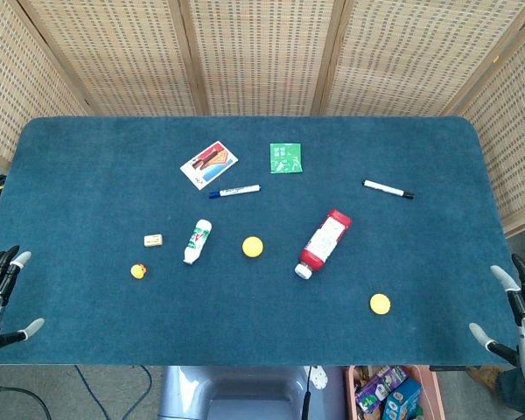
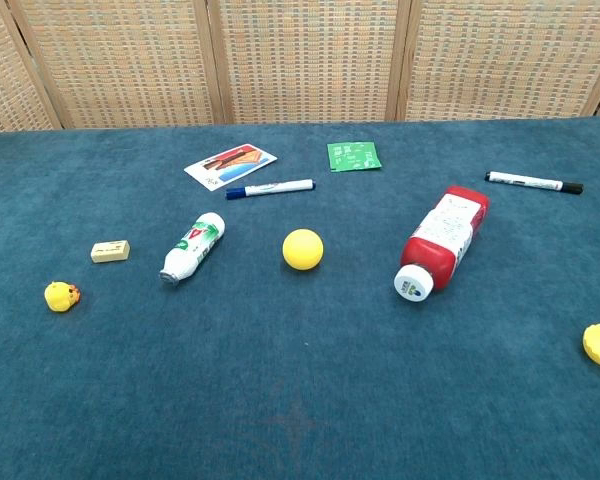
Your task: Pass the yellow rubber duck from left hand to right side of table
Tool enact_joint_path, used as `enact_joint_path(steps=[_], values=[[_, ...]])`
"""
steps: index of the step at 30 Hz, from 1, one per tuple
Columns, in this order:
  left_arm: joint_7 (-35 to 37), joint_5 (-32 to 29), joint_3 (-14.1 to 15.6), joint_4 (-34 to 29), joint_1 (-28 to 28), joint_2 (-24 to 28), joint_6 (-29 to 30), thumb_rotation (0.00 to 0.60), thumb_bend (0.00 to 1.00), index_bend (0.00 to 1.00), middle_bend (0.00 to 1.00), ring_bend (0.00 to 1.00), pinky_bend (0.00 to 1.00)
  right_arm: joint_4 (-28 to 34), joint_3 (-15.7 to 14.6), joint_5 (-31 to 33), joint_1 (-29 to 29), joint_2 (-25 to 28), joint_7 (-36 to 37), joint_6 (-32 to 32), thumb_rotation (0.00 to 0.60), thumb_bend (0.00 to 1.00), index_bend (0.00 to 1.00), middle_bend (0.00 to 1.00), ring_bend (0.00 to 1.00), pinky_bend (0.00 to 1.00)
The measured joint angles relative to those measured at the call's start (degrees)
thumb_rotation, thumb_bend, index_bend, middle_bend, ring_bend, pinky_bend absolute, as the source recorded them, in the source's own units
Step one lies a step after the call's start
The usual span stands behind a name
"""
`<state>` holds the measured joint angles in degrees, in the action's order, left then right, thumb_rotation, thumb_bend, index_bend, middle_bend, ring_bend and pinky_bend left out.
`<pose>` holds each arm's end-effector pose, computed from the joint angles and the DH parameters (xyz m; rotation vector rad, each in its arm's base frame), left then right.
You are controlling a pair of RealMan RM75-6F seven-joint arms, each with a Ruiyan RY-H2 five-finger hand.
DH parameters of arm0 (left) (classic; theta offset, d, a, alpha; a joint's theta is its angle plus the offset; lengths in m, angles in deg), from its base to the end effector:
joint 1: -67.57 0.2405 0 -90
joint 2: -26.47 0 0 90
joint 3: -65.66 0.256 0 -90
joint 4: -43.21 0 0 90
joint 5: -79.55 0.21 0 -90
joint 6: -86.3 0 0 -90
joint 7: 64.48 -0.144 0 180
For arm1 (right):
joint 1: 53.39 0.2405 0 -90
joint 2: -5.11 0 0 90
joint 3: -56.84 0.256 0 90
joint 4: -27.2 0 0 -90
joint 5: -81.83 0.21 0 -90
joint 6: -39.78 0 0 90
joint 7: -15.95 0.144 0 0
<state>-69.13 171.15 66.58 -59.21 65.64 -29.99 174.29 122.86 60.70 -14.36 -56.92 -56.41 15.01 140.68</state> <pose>-0.2835 0.1501 0.1780 -1.4589 -0.8772 -0.8814 -0.2860 -0.1350 0.1969 1.2862 -0.7008 1.0674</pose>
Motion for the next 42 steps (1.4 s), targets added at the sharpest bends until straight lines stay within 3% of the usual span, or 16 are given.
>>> enact_joint_path(steps=[8, 15, 20, 24, 30, 33, 37, 42], values=[[-0.7, -0.25, -0.04, 0.23, -0.53, -0.51, -1.18, 0.6, 0.0, 0.0, 0.0, 0.0, 0.0, -0.16, 0.2, 0.5, -0.1, 0.39, 1.64, 0.17, 0.6, 0.0, 0.0, 0.0, 0.0, 0.0], [-2.57, -1.97, -2.09, 1.84, -5.63, -2.28, -8.43, 0.6, 0.0, 0.0, 0.0, 0.0, 0.0, -0.49, 0.58, 1.78, 0.17, 0.14, 1.05, -0.72, 0.6, 0.0, 0.0, 0.0, 0.0, 0.0], [-2.63, -4.82, -4.91, 5.73, -12.23, -5.39, -17.49, 0.6, 0.0, 0.12, 0.0, 0.0, 0.0, -0.7, 1.64, 3.7, 0.58, -0.37, 0.27, -1.33, 0.6, 0.0, 0.0, 0.0, 0.0, 0.0], [-1.98, -6.62, -6.82, 13.26, -18.52, -10.17, -25.42, 0.6, 0.01, 0.23, 0.0, 0.0, 0.0, -0.95, 2.44, 5.46, 0.91, -0.61, 0.17, -2.05, 0.6, 0.0, 0.0, 0.0, 0.0, 0.0], [-2.08, -10.6, -8.23, 22.79, -25.91, -17.44, -35.92, 0.6, 0.14, 0.29, 0.0, 0.0, 0.0, -1.17, 3.3, 8.07, 1.39, -0.67, 0.25, -3.62, 0.6, 0.0, 0.0, 0.0, 0.0, 0.0], [-2.94, -12.64, -8.36, 24.97, -28.0, -19.6, -38.79, 0.6, 0.15, 0.3, 0.0, 0.0, 0.0, -1.38, 3.68, 9.43, 1.67, -0.77, 0.05, -4.61, 0.6, 0.0, 0.0, 0.0, 0.0, 0.0], [-3.75, -14.1, -8.02, 26.22, -29.1, -20.92, -40.68, 0.6, 0.15, 0.4, 0.0, 0.0, 0.0, -1.8, 4.06, 10.99, 2.08, -0.93, -0.05, -5.97, 0.6, 0.0, 0.0, 0.0, 0.0, 0.0], [-3.69, -14.75, -7.05, 27.05, -29.75, -21.77, -41.48, 0.6, 0.16, 0.4, 0.0, 0.0, 0.0, -1.93, 4.33, 11.48, 2.34, -1.01, 0.01, -6.37, 0.6, 0.0, 0.0, 0.0, 0.0, 0.0]])
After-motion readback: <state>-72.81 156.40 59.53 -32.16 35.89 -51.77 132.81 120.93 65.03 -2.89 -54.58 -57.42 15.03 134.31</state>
